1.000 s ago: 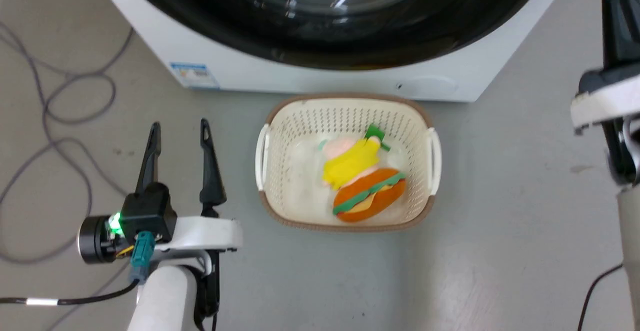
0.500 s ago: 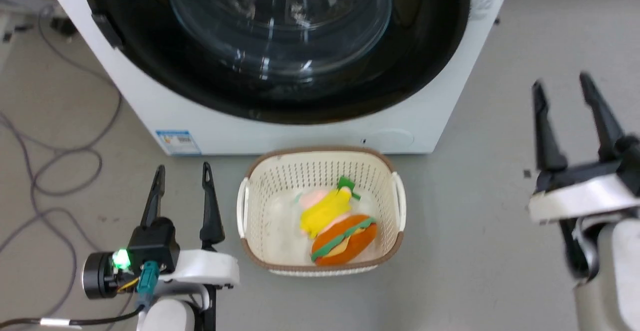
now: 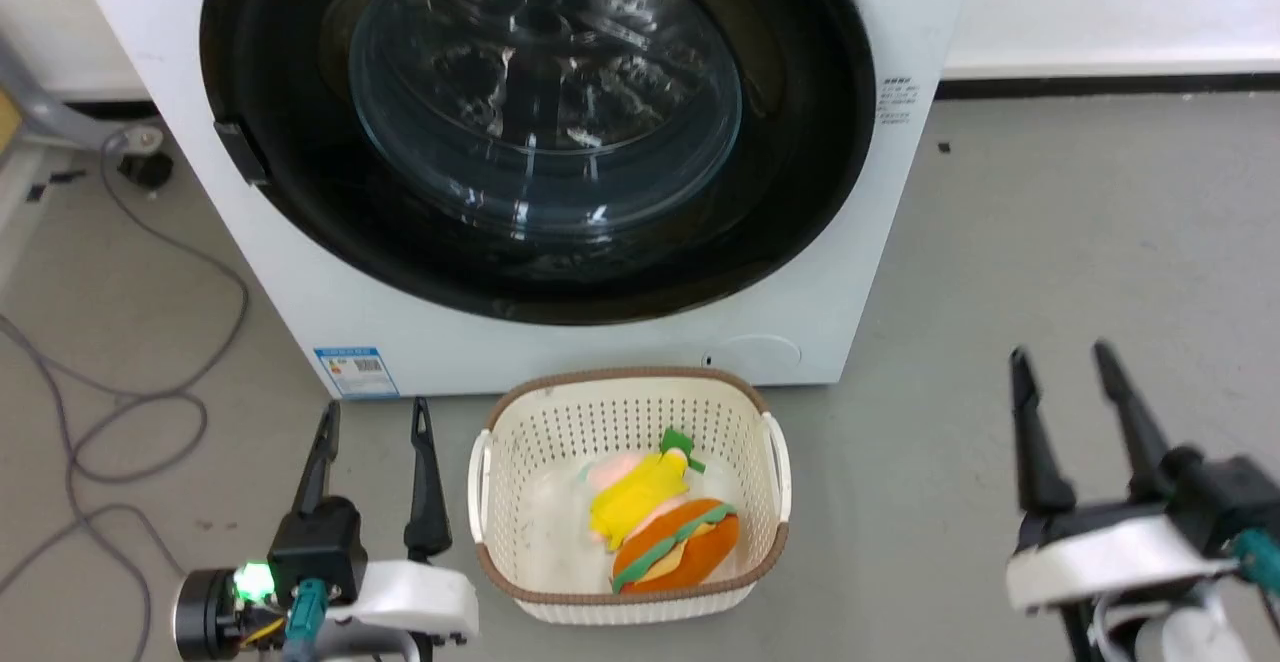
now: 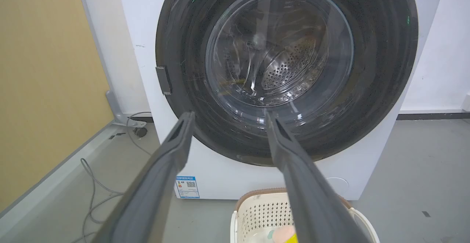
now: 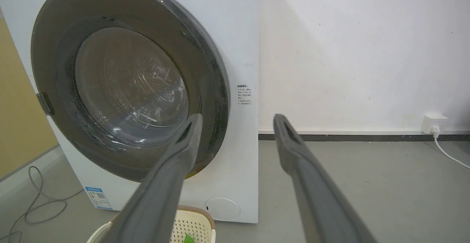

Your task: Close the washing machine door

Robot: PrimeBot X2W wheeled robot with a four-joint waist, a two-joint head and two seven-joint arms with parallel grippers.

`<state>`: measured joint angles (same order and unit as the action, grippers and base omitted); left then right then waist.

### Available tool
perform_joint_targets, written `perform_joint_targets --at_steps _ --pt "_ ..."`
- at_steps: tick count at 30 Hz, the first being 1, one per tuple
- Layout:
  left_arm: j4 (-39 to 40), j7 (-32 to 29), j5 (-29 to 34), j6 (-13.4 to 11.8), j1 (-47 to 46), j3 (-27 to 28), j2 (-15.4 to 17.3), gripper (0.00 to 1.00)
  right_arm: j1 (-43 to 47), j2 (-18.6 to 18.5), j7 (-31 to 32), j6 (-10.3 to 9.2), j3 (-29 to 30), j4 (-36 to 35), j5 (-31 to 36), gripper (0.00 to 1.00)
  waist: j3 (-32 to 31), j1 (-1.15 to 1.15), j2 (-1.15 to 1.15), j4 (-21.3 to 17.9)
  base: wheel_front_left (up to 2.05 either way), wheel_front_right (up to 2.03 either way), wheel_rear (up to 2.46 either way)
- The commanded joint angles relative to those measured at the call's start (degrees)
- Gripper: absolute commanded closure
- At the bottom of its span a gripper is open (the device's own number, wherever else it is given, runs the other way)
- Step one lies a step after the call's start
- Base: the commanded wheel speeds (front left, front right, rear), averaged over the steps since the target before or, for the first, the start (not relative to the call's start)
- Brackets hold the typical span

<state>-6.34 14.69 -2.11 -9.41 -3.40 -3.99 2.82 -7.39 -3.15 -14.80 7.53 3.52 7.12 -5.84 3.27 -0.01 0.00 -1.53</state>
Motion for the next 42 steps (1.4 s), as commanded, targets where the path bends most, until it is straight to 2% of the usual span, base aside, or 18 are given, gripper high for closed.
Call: perform_joint_targets --at_steps 1,9,17,18,42 --pt "-0.08 0.3 0.18 0.23 1.37 0.11 0.06 0.0 2.26 0.24 -0.2 -0.04 -0.71 -0.78 -0.77 0.0 -1.37 0.01 0.0 -0.09 0.0 0.0 0.0" --pt "0.14 0.3 0.13 0.37 4.89 -0.02 0.06 0.0 8.23 0.26 -0.2 -0.04 -1.67 -4.18 -2.82 0.0 -4.21 0.01 0.0 0.31 0.0 0.0 0.0" --pt "0.72 0.3 -0.49 0.7 5.05 0.54 0.06 0.0 8.38 0.26 -0.2 -0.04 -1.35 -4.98 -2.91 0.0 -4.19 0.01 0.0 0.57 0.0 0.0 0.0" --pt "0.59 -0.02 -0.47 0.57 4.72 0.47 0.0 1.0 8.08 0.07 0.02 0.0 -1.43 -4.56 -2.81 1.0 -4.2 0.01 0.0 0.57 0.0 0.0 0.0" --pt "1.49 -2.47 -0.07 1.99 4.49 1.04 0.0 1.0 7.95 0.08 2.51 0.0 -1.85 -4.94 -1.38 1.0 -4.05 0.01 0.0 0.73 0.0 0.0 0.0"
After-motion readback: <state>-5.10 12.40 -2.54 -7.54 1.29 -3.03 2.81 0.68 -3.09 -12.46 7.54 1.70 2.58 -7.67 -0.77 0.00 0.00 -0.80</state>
